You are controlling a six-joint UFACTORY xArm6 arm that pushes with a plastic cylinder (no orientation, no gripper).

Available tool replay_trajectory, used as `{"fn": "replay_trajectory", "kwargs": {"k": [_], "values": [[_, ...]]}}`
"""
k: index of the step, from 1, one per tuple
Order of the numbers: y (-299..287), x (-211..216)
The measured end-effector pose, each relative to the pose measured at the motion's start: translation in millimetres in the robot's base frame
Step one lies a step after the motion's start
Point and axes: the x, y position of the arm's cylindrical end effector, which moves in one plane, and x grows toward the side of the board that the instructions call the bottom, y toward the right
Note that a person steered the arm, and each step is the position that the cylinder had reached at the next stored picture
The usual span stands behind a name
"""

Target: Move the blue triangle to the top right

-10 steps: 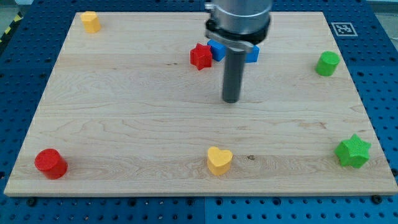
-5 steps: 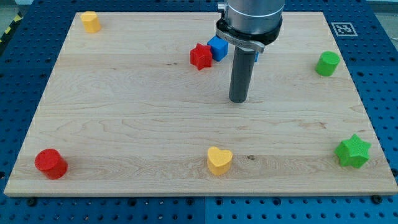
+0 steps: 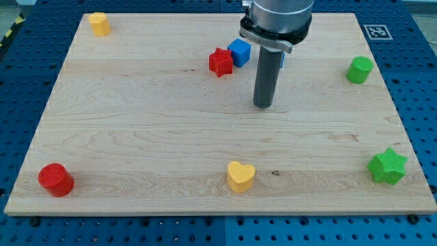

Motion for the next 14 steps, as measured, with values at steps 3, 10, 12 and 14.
{"fn": "replay_trajectory", "kwargs": {"k": [3, 10, 12, 14], "values": [[0.0, -80.5], [98.9, -138.6], [105.7, -152.4], [107.8, -174.9]]}}
